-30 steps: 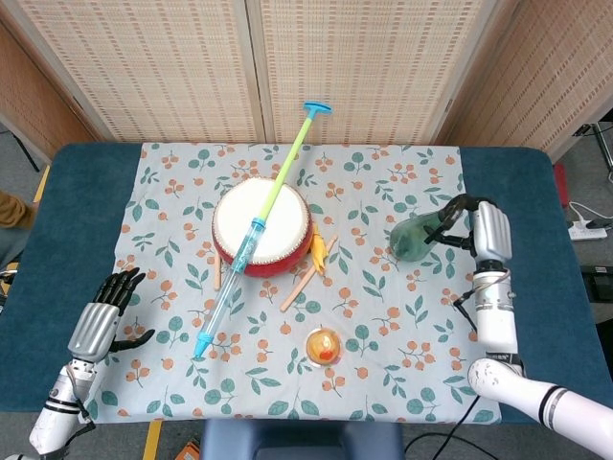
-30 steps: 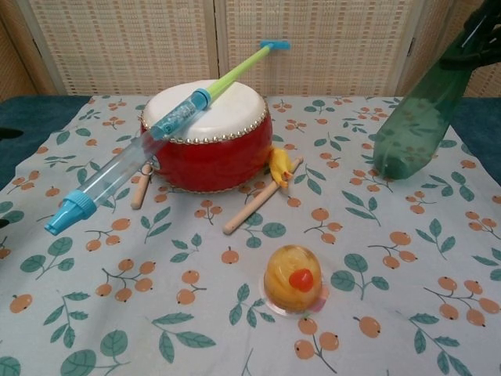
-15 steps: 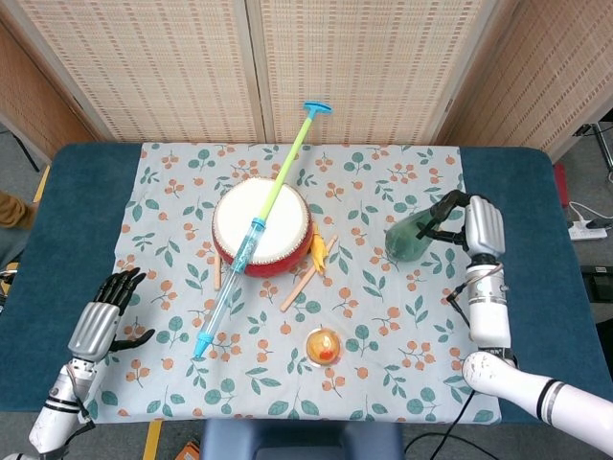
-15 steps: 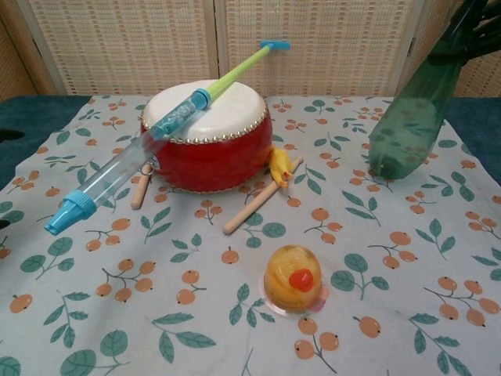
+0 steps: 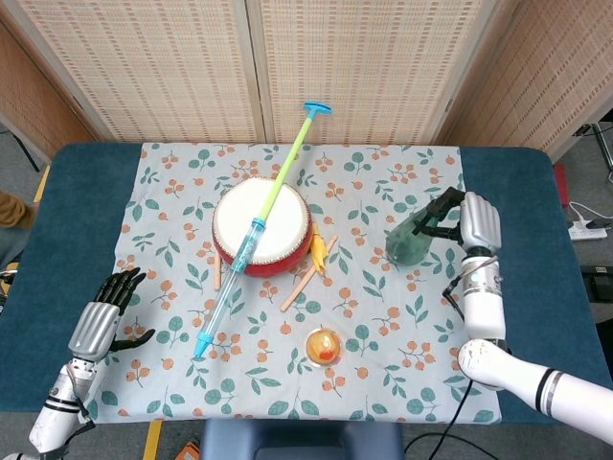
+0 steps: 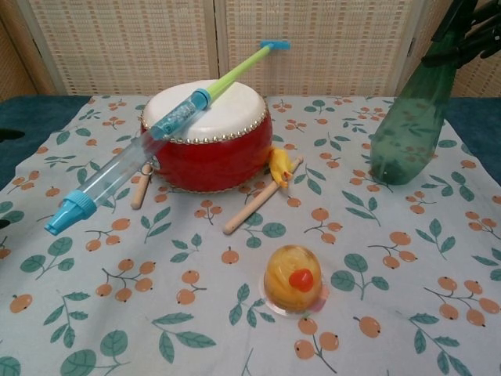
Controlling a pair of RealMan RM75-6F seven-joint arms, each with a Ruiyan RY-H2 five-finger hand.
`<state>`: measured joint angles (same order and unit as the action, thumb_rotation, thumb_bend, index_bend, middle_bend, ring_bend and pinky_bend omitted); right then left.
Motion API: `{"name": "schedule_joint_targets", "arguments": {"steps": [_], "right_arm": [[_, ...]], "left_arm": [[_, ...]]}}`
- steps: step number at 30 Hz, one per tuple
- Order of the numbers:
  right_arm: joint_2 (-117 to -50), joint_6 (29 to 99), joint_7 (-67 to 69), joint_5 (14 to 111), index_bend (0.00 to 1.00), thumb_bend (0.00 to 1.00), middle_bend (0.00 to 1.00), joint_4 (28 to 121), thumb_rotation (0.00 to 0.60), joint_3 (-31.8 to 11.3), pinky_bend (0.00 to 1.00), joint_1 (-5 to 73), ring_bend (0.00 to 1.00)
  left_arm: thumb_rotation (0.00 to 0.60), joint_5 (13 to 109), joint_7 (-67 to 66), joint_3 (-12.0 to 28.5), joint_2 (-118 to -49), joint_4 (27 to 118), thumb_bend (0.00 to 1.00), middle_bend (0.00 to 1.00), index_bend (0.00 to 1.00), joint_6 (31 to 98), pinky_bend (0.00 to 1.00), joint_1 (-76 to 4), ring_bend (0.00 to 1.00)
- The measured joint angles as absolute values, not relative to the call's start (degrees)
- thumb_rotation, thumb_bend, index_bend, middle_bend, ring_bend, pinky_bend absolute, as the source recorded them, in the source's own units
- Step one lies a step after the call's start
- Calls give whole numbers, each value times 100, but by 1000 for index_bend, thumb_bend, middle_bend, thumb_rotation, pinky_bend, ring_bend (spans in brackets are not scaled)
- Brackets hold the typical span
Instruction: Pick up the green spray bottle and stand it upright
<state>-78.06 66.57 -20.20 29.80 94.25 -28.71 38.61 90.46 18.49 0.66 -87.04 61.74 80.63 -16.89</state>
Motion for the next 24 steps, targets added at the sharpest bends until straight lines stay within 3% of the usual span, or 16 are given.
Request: {"name": "schedule_joint_targets", "arguments": {"steps": [16, 20, 24], "right_arm": [[-7910, 6626, -2083, 2857, 771, 188, 597, 9226, 600, -2699, 182, 4050, 344], [-7830, 6543, -2030, 2853, 695, 120, 598, 9301, 600, -2698, 139, 4039, 299], [-7710, 6398, -1998, 2858, 519, 17, 561, 9378, 600, -2661, 57, 4022, 207]], "left_arm": [[600, 9036, 1897, 78, -8720, 6130, 167, 0, 0, 8084, 29, -1692, 0], [600, 9039, 1964, 77, -8721, 6125, 168, 0, 0, 8082, 30, -1697, 0], [600, 9034, 2026, 74, -8730, 6087, 167, 0, 0, 8059, 30, -1706, 0]]}}
